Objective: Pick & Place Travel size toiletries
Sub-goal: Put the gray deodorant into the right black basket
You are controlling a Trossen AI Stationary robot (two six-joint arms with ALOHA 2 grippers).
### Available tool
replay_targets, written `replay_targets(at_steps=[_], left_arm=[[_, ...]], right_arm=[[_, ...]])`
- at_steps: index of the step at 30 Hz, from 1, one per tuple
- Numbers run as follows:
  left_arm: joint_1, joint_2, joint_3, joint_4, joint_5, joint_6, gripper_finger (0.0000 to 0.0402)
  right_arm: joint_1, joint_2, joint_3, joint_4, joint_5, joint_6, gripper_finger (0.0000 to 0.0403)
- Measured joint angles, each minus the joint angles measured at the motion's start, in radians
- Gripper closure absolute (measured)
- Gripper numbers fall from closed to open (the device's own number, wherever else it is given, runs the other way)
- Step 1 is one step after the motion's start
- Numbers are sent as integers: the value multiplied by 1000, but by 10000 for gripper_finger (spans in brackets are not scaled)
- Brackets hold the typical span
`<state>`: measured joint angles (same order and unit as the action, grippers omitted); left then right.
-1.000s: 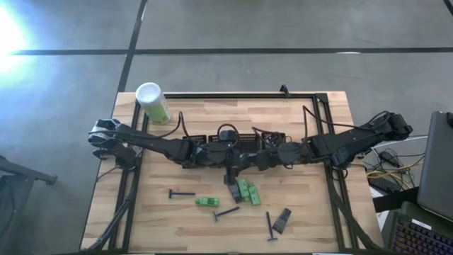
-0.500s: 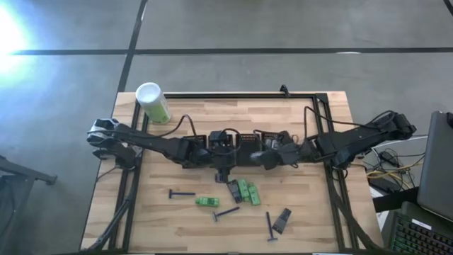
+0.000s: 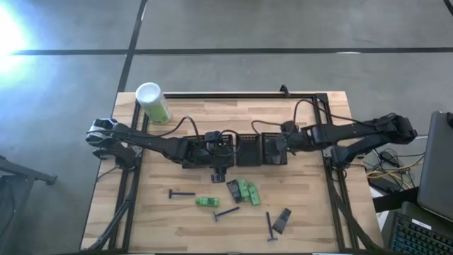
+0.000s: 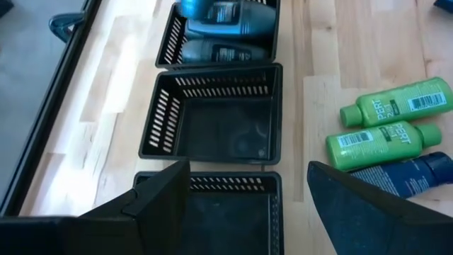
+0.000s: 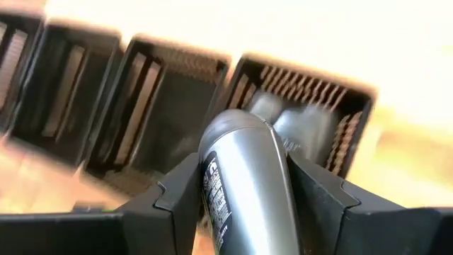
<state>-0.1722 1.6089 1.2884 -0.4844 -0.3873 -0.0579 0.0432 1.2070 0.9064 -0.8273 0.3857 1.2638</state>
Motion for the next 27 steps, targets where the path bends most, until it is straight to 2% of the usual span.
replay_targets(at_steps=[3, 10, 17, 27], left_arm=[[0, 0, 0, -13, 0, -18, 113], [-1, 0, 0, -29, -8, -41, 113], [-1, 0, -1, -34, -43, -40, 113], [-1, 0, -3, -83, -55, -40, 113]], right_arm=[[-40, 4, -8, 7, 43, -14, 235], [-66, 77, -41, 77, 6, -59, 234], [-57, 183, -15, 81, 158, -36, 213], [-46, 237, 2, 73, 80, 8, 146]])
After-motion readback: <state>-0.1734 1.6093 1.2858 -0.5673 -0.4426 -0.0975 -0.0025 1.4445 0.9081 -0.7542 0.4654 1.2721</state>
